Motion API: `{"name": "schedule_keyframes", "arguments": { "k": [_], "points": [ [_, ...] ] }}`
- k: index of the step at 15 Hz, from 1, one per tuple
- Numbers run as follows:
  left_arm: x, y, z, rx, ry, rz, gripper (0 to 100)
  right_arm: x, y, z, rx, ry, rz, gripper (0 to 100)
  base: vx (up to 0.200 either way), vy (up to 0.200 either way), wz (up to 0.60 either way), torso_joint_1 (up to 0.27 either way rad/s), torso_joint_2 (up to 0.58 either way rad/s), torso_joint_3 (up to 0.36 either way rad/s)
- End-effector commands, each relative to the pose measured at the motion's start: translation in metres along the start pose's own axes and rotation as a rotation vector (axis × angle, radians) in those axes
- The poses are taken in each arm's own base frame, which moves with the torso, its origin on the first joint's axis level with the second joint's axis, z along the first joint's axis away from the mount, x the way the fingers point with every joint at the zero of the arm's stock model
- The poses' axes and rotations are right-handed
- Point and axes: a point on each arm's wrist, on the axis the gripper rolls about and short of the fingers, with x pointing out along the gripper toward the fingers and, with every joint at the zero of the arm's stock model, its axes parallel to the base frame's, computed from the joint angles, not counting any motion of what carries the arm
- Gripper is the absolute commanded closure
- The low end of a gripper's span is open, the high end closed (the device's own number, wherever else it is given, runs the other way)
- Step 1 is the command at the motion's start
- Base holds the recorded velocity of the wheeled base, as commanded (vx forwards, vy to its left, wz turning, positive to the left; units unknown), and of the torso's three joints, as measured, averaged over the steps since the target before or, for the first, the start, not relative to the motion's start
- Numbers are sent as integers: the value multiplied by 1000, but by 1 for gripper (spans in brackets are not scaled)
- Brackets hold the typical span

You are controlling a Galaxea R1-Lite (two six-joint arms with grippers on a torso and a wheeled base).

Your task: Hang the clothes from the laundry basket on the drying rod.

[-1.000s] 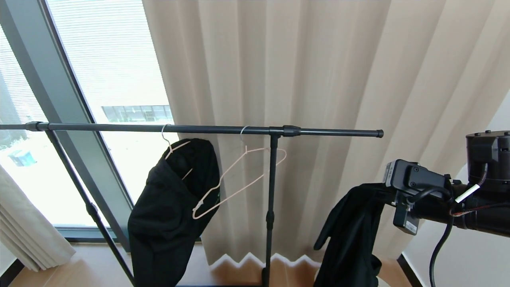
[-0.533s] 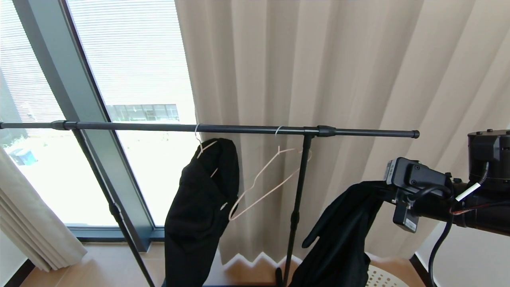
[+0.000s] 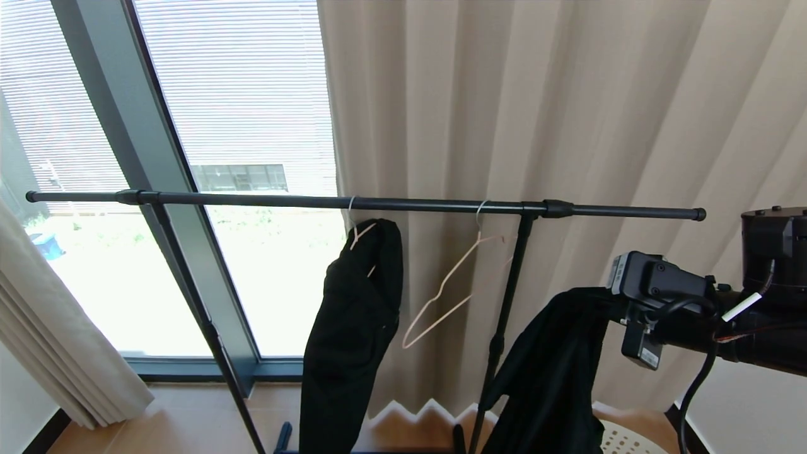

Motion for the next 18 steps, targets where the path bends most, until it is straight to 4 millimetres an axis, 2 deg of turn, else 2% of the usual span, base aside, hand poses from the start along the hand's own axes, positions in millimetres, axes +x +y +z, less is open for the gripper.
{"name": "schedule_keyframes", "arguments": {
  "k": [1,3,4,6,9,10,11,12,14,18],
  "points": [
    [0,0,0,3,2,0,0,0,2,1,-4,-4,7,100,0,0,0,0,0,0],
    [0,0,0,16,5,4,0,2,4,8,27,-22,19,100,0,0,0,0,0,0],
    [2,0,-4,25,76,1,0,2,0,15,107,-46,10,100,0,0,0,0,0,0],
    [14,2,11,-11,232,-18,0,2,-3,34,318,-94,21,100,0,0,0,0,0,0],
    [48,7,50,-151,378,-62,0,-1,3,55,445,-70,41,100,0,0,0,0,0,0],
    [74,10,68,-225,453,-72,0,-4,7,66,553,-22,20,100,0,0,0,0,0,0],
    [83,10,72,-242,482,-86,0,-4,9,71,606,-6,15,100,0,0,0,0,0,0],
    [106,8,78,-272,559,-124,0,-1,15,83,727,21,-8,100,0,0,0,0,0,0],
    [146,-7,80,-290,693,-161,0,14,19,90,843,78,-95,100,0,0,0,0,0,0],
    [198,-63,79,-314,796,-251,0,48,22,102,997,112,-231,100,0,0,0,0,0,0]
  ]
}}
